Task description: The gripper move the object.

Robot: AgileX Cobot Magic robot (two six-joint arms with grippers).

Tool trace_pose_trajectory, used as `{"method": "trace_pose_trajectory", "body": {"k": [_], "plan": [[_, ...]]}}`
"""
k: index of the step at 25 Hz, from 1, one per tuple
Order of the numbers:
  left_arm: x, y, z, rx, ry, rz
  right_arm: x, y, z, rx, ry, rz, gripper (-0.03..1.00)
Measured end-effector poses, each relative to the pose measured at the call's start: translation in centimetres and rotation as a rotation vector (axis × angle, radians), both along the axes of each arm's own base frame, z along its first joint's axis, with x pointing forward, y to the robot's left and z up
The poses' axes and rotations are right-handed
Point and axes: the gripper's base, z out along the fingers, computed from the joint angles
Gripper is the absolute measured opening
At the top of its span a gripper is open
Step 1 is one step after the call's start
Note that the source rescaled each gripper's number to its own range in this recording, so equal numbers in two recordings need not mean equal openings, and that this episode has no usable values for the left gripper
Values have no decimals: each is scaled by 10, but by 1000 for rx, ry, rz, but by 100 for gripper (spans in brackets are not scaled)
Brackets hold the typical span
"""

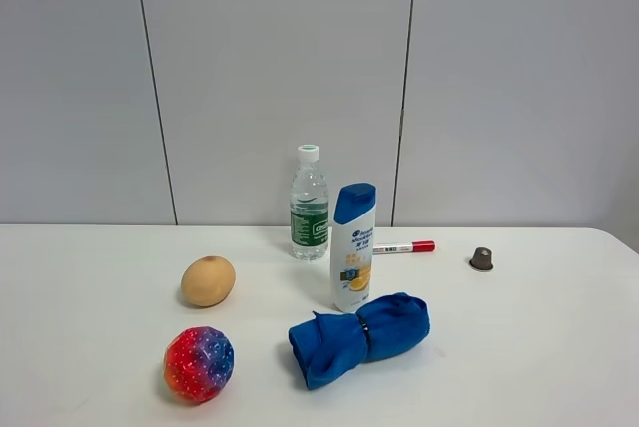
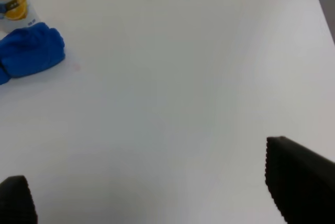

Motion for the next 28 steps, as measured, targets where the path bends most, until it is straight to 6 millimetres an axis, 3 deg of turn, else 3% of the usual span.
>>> {"method": "trace_pose_trajectory", "body": {"k": [3, 14, 28], "plan": [[0, 0, 0, 0, 0, 0, 1, 2, -11, 18, 31, 12, 73], [0, 0, 0, 0, 0, 0, 14, 6, -14, 70, -60, 12, 73], [0, 0, 0, 0, 0, 0, 16, 4, -14, 99, -62, -32, 73]]}}
